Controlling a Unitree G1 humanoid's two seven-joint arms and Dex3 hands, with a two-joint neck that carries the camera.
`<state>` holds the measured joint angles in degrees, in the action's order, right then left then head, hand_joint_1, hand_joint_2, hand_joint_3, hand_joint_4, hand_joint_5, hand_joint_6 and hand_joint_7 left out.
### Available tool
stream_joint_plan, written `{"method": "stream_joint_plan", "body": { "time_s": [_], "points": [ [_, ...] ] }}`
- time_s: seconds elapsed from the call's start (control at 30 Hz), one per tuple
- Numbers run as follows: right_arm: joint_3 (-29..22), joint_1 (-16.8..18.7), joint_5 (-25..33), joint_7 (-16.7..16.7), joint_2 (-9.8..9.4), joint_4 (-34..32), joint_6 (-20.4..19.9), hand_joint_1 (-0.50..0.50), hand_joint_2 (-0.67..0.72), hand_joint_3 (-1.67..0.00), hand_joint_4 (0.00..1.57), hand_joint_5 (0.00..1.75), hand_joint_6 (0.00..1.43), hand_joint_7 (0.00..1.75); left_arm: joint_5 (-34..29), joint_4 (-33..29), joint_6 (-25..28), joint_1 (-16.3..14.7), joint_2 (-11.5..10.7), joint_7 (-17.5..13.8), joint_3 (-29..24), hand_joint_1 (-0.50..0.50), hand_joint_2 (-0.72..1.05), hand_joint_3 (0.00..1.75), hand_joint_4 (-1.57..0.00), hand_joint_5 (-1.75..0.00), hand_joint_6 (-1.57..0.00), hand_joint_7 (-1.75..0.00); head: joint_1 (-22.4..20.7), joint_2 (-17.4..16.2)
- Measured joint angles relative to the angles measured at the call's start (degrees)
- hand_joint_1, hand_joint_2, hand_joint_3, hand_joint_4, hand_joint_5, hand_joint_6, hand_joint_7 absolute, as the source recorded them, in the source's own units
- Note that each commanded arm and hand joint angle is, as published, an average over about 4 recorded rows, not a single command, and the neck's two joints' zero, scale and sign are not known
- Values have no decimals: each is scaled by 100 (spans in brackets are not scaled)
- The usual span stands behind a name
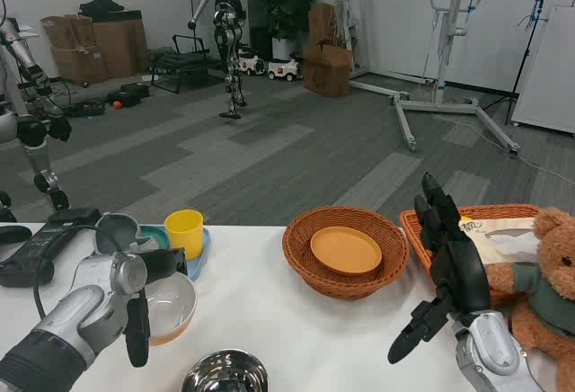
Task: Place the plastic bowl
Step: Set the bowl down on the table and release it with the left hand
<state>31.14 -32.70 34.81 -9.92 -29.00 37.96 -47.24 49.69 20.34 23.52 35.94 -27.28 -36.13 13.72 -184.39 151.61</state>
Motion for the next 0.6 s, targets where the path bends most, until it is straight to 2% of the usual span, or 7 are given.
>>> {"method": "stream_joint_plan", "body": {
  "time_s": [0.1, 0.6],
  "points": [
    [3, -1, 20, 0, 0, 16, 0, -46, 72, 0, 0, 0, 0, 0, 14, -126, 44, -39, 17, -50, -98, -8, 43, 57, 0, -175, 0, -154, -3, -157],
    [15, -2, 39, 0, 0, 75, 0, -46, 72, 0, 0, 0, 0, 0, 39, -214, 80, -54, 23, -73, -192, -8, 43, 61, 0, -175, 0, -154, -57, -229]
  ]
}}
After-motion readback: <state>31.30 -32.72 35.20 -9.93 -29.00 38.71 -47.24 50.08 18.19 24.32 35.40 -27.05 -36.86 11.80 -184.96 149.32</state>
